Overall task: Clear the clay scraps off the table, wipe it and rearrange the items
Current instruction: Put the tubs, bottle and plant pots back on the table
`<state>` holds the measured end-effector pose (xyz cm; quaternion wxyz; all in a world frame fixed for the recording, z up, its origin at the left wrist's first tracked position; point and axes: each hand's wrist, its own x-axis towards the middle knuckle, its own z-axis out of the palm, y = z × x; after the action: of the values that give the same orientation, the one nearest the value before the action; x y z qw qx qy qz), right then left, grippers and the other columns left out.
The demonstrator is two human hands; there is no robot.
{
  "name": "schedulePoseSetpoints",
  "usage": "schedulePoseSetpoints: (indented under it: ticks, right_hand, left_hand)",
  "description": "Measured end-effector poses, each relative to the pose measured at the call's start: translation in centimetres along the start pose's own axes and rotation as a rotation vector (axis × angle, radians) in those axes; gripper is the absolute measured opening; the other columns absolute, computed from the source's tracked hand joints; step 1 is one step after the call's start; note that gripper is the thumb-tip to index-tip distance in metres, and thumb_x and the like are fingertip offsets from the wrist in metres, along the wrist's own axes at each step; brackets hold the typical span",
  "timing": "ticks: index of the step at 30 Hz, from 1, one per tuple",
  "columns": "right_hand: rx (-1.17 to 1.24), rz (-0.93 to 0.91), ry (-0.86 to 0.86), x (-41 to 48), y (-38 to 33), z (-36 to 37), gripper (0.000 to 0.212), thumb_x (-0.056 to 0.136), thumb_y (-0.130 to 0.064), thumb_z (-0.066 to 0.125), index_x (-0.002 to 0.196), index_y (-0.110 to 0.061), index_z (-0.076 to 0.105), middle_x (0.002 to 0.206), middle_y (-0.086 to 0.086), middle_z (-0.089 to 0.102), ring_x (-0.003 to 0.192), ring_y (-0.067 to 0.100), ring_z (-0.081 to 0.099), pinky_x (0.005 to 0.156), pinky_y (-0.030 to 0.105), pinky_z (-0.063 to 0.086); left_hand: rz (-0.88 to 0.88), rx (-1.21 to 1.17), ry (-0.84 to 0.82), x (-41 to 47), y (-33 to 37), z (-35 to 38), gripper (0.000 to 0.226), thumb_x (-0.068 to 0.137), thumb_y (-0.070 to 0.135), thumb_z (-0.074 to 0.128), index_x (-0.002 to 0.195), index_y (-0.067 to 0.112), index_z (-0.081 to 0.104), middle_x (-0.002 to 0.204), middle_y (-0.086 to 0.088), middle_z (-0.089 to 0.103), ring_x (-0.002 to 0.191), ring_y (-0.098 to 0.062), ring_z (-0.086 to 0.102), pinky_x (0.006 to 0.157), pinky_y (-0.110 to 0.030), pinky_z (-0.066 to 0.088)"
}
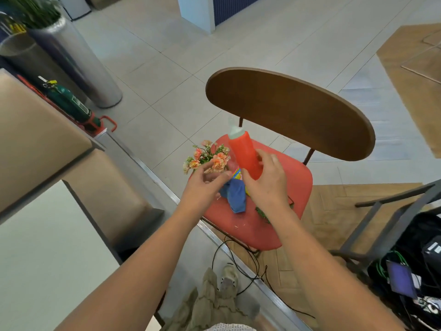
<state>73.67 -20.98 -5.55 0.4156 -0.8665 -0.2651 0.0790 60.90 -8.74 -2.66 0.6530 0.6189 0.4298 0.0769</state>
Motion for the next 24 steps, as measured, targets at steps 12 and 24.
schedulePoseSetpoints:
  ticks: [12, 24]
  right_hand:
    - [0.271, -0.054, -0.35, -8.9, -8.5, 7.8, 0.052, 0.086, -0.044, 0.072, 0.133, -0.038, 0.05, 0.115, -0.013, 0.062, 0.098, 0.004, 0.064, 0.085, 0.036, 0.057]
    - [0.308, -0.156, -0.674, -20.2, -19.3, 16.3, 0.04, 0.1, -0.04, 0.06, 0.138, -0.033, 0.051, 0.114, -0.016, 0.061, 0.097, 0.001, 0.064, 0.077, 0.022, 0.055]
  left_hand:
    - [0.09, -0.059, 0.193, -6.2, -2.9, -9.7, 0.065, 0.084, 0.034, 0.084, 0.142, 0.035, 0.055, 0.115, 0.006, 0.074, 0.1, -0.007, 0.073, 0.078, -0.031, 0.063]
    - [0.036, -0.228, 0.43, -16.4, -10.7, -24.8, 0.059, 0.085, 0.026, 0.085, 0.139, 0.029, 0.063, 0.115, 0.001, 0.075, 0.104, -0.018, 0.074, 0.09, -0.05, 0.061]
